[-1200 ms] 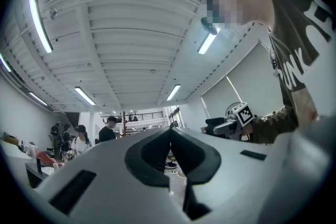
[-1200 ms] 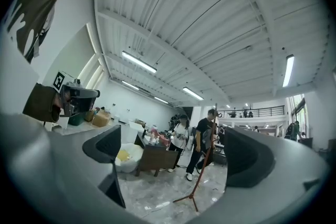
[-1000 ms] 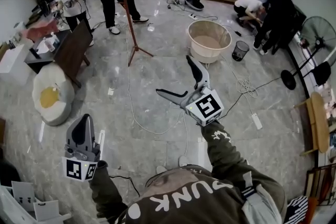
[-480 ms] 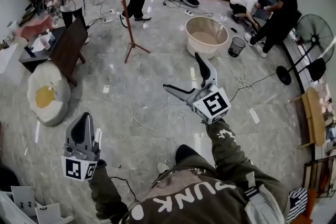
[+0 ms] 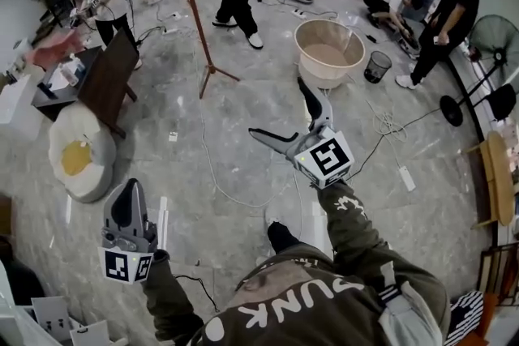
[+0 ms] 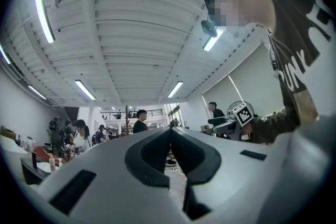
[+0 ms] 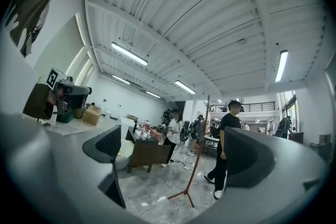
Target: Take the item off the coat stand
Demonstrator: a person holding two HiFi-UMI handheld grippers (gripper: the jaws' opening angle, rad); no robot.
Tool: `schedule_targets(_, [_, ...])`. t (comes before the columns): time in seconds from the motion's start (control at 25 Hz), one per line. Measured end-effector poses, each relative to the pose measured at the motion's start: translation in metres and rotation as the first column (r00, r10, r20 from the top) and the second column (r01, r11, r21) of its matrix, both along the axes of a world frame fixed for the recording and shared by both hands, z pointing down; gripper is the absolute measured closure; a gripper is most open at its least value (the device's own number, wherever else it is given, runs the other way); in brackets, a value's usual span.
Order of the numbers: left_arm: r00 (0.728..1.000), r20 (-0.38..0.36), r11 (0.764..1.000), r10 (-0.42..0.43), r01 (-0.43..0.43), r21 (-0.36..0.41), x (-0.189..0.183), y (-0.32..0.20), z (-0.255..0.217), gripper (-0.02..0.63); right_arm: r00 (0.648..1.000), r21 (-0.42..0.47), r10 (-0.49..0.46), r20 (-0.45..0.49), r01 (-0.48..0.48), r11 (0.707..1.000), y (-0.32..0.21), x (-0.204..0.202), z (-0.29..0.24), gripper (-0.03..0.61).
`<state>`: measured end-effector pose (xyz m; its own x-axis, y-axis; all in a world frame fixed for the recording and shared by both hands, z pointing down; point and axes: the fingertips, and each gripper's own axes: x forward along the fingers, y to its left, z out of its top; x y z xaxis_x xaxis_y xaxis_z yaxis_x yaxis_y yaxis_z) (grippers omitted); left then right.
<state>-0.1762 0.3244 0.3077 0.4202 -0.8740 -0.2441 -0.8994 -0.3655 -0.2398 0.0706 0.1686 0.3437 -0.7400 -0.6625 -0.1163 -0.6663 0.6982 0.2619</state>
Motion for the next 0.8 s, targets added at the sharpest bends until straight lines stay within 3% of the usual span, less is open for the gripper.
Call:
schedule_targets(0.48, [0.998, 0.055, 1.000, -0.026, 0.027, -0.012, 0.022, -0.153, -0.021, 0.609, 0.998, -0.012, -0.057, 0.035, 0.058, 0.998, -0.160, -0.007, -0.002, -0.015])
schedule_targets(0.8, [0.998, 0.055, 0.999, -0.036, 0.037, -0.024, 0.027, -0.221, -0.021, 0.609, 0.996, -0.007, -0.079, 0.041, 0.079, 0.997, -0.230, -0.011, 0.000, -0.015])
